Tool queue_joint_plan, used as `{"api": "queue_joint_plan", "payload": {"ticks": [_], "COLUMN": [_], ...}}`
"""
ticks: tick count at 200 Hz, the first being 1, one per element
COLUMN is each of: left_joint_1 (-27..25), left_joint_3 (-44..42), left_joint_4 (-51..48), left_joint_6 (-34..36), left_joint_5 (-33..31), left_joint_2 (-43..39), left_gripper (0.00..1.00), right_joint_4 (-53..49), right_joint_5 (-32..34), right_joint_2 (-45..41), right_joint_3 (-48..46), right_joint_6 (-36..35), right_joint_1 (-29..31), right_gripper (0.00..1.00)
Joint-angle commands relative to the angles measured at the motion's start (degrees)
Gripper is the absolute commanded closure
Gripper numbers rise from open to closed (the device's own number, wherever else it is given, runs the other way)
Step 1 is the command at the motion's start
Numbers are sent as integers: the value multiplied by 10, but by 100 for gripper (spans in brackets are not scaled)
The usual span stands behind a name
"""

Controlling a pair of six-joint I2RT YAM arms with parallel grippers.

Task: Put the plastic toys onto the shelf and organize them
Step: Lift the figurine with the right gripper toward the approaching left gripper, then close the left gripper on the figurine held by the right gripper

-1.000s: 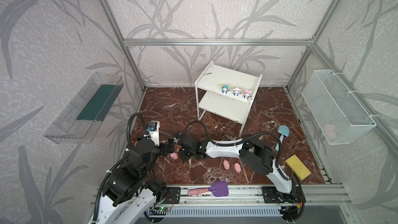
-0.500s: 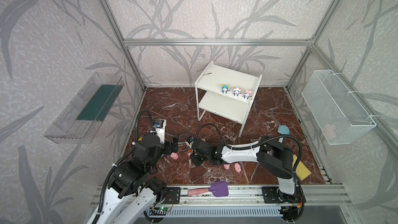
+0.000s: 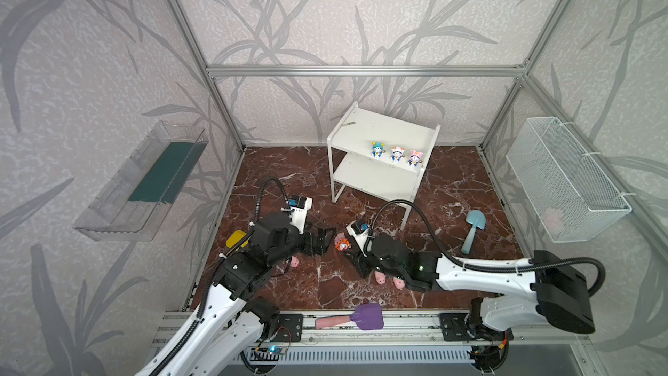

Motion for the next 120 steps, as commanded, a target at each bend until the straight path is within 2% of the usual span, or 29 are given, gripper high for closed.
{"api": "queue_joint_plan", "payload": {"ticks": [1,34,81,120], "left_joint_1": [-5,-37,-111,-135], "left_joint_3": [-12,2,29,36], "left_joint_4": [116,147,178,221], "left_joint_6": [-57,-66,-63,-75], "left_joint_5": [107,123,79,74], "left_joint_2": [10,45,102,136], "left_gripper": [11,16,26,37], "right_joint_4": [26,18,6,-10], "right_joint_5": [44,66,84,86], "right_joint_2": [-66,-144,-202,-232], "right_joint_3": [-23,-46,-65,-76], "right_joint_6": [8,-1,-13,-11], "right_joint_1": [3,2,3,3], "right_gripper": [80,80,80,80]}}
